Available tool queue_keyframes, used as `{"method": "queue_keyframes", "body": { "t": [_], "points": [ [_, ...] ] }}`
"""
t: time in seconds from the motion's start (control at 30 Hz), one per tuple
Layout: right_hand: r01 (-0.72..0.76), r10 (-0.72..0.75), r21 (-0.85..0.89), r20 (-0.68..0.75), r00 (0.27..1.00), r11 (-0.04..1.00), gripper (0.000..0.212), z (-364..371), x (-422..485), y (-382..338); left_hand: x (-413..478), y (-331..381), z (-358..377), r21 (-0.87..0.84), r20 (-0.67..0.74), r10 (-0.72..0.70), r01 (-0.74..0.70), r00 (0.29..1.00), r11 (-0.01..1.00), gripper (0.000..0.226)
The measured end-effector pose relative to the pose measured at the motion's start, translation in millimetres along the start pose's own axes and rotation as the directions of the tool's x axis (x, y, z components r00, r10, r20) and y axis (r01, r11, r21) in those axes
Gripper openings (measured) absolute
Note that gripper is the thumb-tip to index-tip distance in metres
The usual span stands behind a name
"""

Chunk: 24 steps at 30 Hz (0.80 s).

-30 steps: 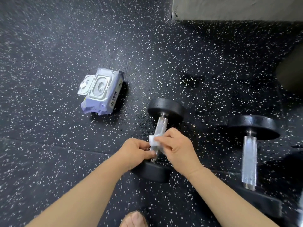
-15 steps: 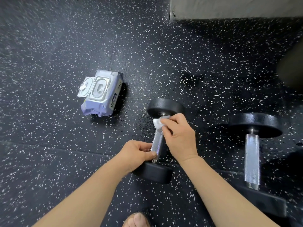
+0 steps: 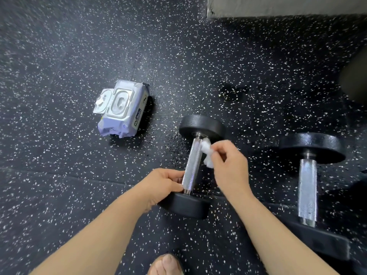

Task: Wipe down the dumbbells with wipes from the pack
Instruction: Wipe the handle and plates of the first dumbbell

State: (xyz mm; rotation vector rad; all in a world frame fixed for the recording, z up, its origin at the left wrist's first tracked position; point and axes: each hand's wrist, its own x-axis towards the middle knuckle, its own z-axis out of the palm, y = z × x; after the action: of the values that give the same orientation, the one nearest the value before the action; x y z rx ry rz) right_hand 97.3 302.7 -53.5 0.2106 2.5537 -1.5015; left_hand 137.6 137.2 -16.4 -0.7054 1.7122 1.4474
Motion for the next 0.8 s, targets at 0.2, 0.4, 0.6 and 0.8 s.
{"method": "queue_keyframes", "body": {
  "t": [0.2, 0.4, 0.6, 0.8],
  "points": [
    [-0.080, 0.078, 0.075, 0.021, 0.997, 0.994, 0.017, 15, 13, -19, -1, 2, -1, -0.045, -0.017, -0.019, 0.018, 1.000, 0.999, 0.042],
    [-0.066, 0.060, -0.071, -0.074, 0.995, 0.995, 0.023, 19, 11, -19, 1, 1, -1, -0.036, -0.027, -0.021, 0.020, 0.999, 0.999, 0.041],
    [-0.159, 0.171, -0.068, 0.242, 0.955, 0.985, 0.023, 13, -48, -4, -1, 2, -3, 0.001, -0.013, 0.005, -0.005, 1.000, 1.000, 0.045],
    [-0.212, 0.220, 0.123, -0.057, 0.974, 0.969, 0.018, 24, 19, -18, 0, 2, -1, -0.016, -0.026, -0.026, 0.025, 0.999, 1.000, 0.041]
  ]
}}
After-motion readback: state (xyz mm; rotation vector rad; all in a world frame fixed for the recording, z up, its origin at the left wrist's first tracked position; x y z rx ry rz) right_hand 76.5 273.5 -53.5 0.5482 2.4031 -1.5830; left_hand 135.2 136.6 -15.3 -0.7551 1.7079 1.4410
